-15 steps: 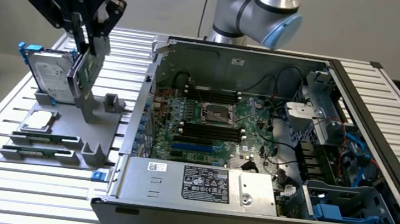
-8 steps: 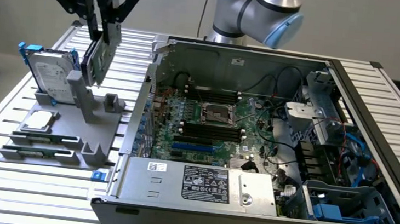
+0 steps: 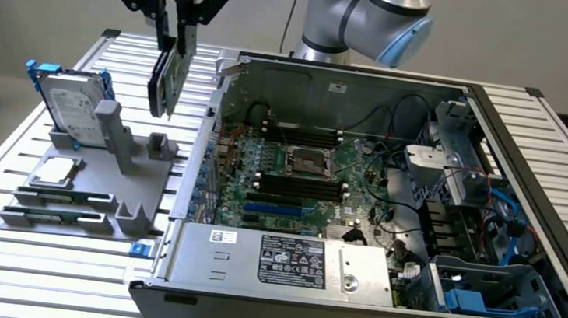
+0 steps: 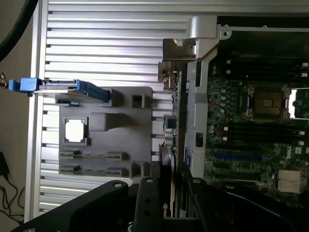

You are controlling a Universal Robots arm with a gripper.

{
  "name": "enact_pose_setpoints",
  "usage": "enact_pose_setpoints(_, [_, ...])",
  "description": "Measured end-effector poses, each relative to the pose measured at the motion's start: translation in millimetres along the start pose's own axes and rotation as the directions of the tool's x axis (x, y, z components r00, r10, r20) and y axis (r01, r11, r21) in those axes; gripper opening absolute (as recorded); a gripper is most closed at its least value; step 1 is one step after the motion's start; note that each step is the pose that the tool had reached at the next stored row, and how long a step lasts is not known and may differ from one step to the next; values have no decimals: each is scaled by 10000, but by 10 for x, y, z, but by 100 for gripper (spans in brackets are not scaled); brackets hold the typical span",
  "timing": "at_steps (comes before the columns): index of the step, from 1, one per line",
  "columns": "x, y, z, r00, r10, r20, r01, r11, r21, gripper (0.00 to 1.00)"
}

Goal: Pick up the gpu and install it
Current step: 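Pick up the gpu and move the gpu toward the slot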

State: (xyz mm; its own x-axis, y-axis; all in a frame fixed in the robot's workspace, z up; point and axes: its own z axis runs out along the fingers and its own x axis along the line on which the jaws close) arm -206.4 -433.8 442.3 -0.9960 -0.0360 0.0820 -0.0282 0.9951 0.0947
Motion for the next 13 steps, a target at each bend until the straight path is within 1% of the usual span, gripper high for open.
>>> enact_pose_setpoints(7, [-319,-11,-32,9999,10,-112,-10,10000,-10,26])
enact_pose_setpoints(13, [-592,-20,-43,9999,14,-155,-14,10000,-11,26])
